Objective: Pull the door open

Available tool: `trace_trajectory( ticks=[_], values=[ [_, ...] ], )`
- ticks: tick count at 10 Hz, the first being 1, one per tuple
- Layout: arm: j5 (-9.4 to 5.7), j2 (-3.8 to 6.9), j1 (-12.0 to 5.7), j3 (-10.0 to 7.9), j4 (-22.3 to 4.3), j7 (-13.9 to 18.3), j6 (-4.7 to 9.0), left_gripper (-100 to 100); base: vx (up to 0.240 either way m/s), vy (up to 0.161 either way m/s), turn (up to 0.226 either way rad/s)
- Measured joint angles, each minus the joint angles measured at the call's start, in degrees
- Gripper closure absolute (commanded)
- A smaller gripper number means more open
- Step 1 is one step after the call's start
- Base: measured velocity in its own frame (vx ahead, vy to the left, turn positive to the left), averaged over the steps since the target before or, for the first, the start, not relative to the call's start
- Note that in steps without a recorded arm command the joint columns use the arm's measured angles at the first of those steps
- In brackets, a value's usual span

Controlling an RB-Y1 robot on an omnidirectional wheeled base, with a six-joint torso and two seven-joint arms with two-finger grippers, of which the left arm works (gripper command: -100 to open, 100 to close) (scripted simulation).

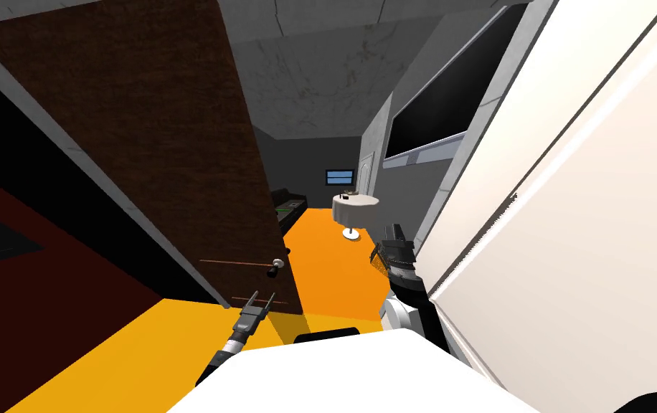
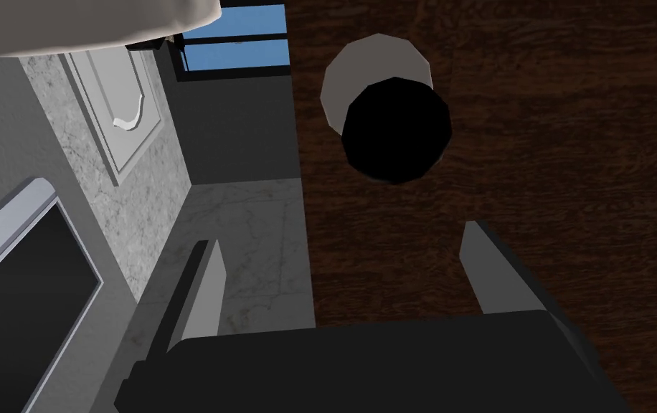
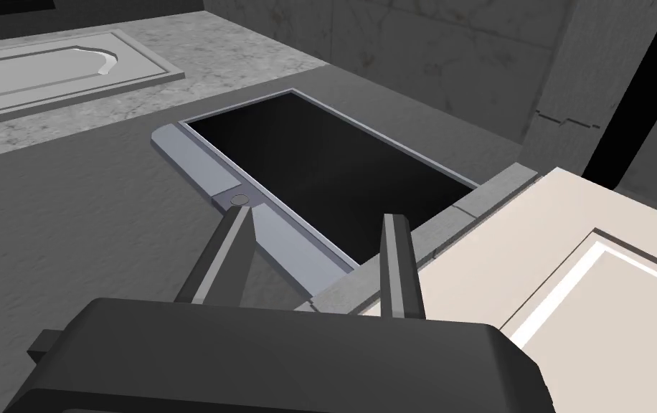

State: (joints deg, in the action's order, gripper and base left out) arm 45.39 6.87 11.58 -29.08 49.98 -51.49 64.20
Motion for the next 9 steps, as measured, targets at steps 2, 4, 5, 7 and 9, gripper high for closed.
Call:
trace_trajectory(
  ticks=[2,4,5,7,9],
  values=[
    [-1.61,2.00,-0.70,-1.78,-3.1,-0.3,1.34,-100,0.200,-0.044,-0.181],
    [-3.11,3.52,-0.90,-3.50,-5.5,-0.6,2.51,-100,0.187,-0.011,-0.137],
    [-3.70,4.31,-1.46,-4.16,-6.8,-0.6,2.86,-100,0.069,0.007,-0.023],
    [-3.80,4.50,-1.55,-4.32,-6.9,-0.6,2.83,100,-0.013,0.006,0.018],
    [-3.77,4.50,-1.57,-4.29,-6.8,-0.6,2.75,100,-0.017,0.002,-0.008]
  ],
)
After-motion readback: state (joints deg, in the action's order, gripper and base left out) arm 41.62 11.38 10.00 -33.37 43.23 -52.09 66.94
